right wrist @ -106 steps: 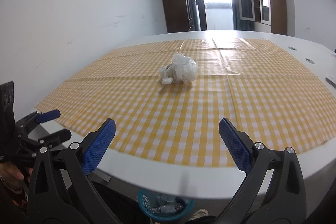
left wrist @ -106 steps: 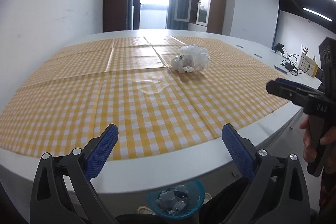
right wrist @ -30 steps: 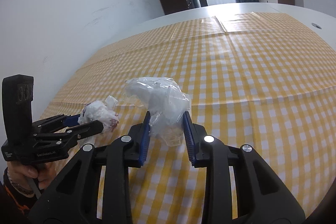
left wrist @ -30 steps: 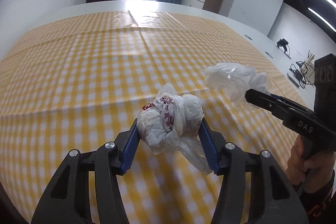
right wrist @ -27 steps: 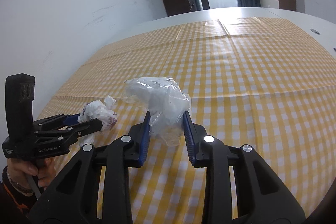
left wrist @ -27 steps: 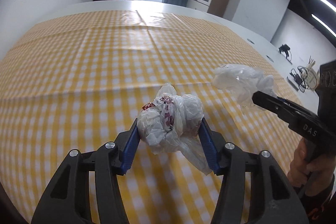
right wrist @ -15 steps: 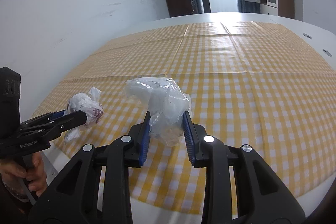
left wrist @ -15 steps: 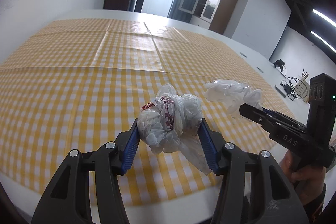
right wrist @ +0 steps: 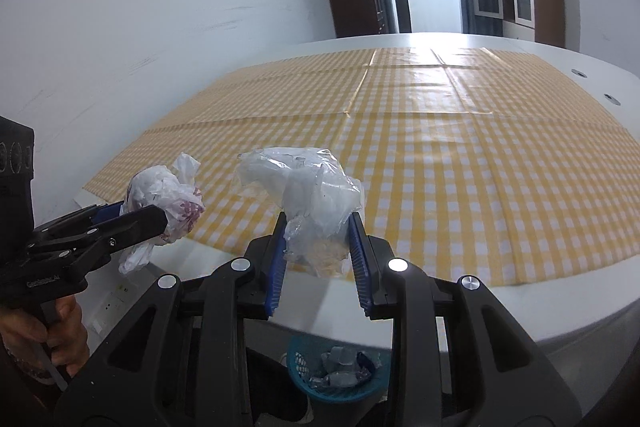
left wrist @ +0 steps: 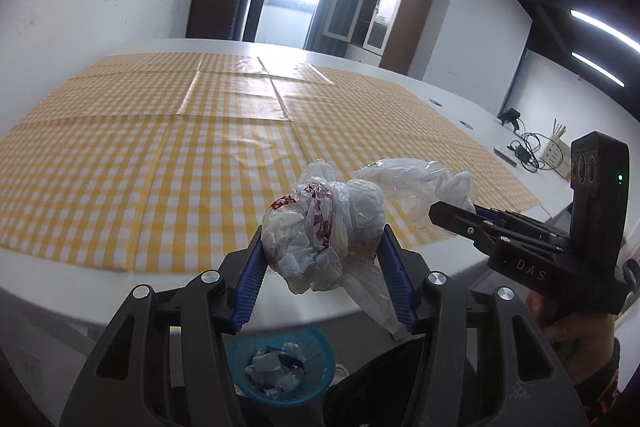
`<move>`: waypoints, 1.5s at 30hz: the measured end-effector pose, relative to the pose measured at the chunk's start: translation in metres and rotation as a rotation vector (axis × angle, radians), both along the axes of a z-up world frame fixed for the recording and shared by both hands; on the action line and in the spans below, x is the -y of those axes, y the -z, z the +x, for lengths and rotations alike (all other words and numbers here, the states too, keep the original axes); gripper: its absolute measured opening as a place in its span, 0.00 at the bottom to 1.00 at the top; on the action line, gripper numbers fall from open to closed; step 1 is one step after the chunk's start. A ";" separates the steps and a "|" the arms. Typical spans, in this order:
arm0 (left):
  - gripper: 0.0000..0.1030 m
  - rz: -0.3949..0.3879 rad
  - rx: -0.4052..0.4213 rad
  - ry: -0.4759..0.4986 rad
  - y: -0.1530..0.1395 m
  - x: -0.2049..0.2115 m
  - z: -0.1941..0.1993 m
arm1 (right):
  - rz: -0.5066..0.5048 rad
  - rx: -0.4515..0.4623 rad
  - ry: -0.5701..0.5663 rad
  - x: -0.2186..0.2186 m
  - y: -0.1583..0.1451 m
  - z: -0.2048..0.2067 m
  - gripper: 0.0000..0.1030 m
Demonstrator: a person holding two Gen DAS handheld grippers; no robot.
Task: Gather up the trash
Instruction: 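Carry the white bag bundle and clear bag down over the blue wastebasket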
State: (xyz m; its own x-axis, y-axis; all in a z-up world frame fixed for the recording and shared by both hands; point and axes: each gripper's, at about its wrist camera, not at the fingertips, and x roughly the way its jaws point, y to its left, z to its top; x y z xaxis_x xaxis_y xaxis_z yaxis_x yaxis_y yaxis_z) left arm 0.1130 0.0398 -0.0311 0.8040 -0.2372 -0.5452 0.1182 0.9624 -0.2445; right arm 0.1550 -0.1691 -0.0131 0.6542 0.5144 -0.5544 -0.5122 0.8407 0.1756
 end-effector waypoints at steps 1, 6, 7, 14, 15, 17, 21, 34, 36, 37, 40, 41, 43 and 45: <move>0.52 -0.004 -0.002 0.004 0.003 0.001 -0.007 | -0.002 0.000 -0.004 0.003 0.003 -0.007 0.27; 0.52 -0.007 -0.024 0.040 0.020 0.012 -0.036 | -0.050 0.003 -0.034 0.009 0.018 -0.047 0.27; 0.52 -0.002 -0.026 0.049 0.022 0.015 -0.043 | -0.055 0.006 -0.031 0.008 0.019 -0.051 0.27; 0.52 0.013 -0.067 0.054 0.045 0.016 -0.074 | -0.085 -0.008 -0.048 0.018 0.037 -0.098 0.27; 0.52 0.018 -0.071 0.055 0.049 0.017 -0.078 | -0.093 -0.016 -0.052 0.019 0.042 -0.105 0.27; 0.52 0.021 -0.085 0.056 0.057 0.019 -0.083 | -0.102 -0.028 -0.062 0.019 0.050 -0.112 0.27; 0.52 0.018 -0.132 0.054 0.081 0.020 -0.087 | -0.135 -0.068 -0.073 0.015 0.074 -0.121 0.27; 0.52 -0.049 -0.308 0.017 0.170 -0.004 -0.054 | -0.243 -0.287 -0.052 0.003 0.179 -0.075 0.27; 0.52 -0.076 -0.357 0.020 0.188 -0.006 -0.043 | -0.256 -0.329 -0.046 0.000 0.198 -0.064 0.27; 0.52 -0.080 -0.373 0.020 0.197 -0.005 -0.039 | -0.260 -0.348 -0.045 0.000 0.205 -0.060 0.27; 0.52 -0.092 -0.438 0.008 0.224 -0.009 -0.023 | -0.279 -0.399 -0.041 -0.005 0.226 -0.046 0.27; 0.52 -0.115 -0.466 0.004 0.234 -0.012 -0.017 | -0.282 -0.416 -0.040 -0.007 0.233 -0.041 0.27; 0.52 -0.153 -0.515 -0.013 0.253 -0.018 -0.005 | -0.293 -0.454 -0.041 -0.012 0.249 -0.031 0.27; 0.52 -0.154 -0.543 -0.029 0.266 -0.022 0.004 | -0.333 -0.462 -0.033 -0.019 0.262 -0.019 0.27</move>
